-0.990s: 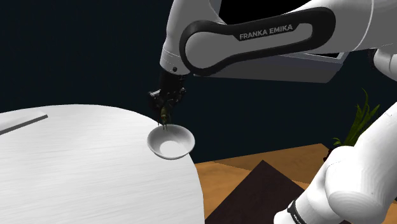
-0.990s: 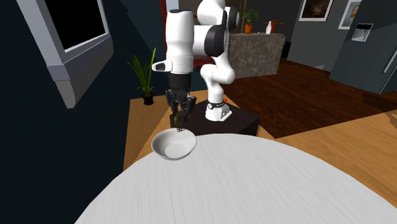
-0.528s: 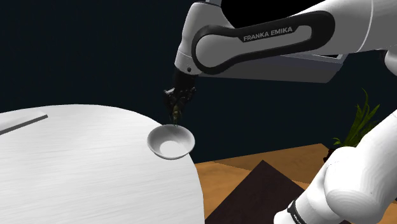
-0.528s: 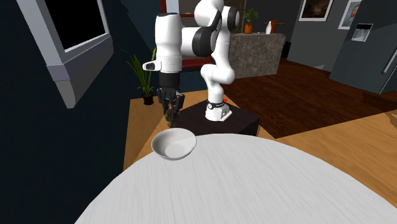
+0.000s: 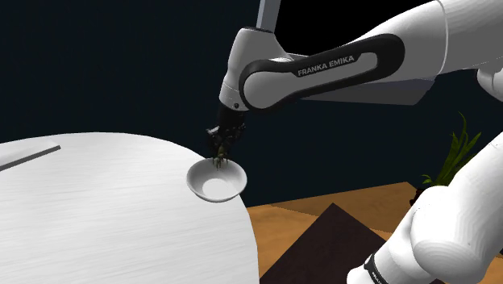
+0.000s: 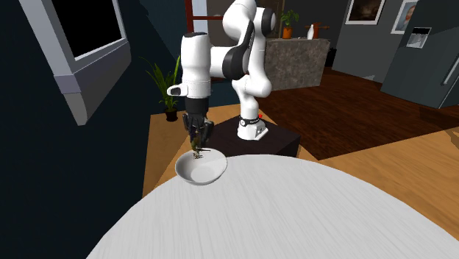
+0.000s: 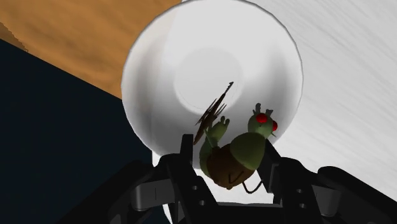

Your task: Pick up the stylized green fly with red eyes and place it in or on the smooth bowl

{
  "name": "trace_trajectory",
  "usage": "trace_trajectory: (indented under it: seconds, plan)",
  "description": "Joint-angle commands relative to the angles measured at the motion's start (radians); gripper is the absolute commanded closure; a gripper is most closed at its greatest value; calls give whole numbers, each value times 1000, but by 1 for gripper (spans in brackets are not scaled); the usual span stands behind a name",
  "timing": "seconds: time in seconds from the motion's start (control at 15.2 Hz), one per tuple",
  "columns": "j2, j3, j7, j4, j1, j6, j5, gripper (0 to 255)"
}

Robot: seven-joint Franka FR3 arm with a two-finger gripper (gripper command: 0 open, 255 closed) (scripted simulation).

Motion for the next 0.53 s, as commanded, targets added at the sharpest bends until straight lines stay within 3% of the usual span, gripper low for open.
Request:
trace_trajectory:
  seconds: [0.0, 0.46]
  plan:
    - [7, 1, 1, -19, 0, 27, -2, 255]
    - [31, 2, 6, -49, 1, 79, -10, 255]
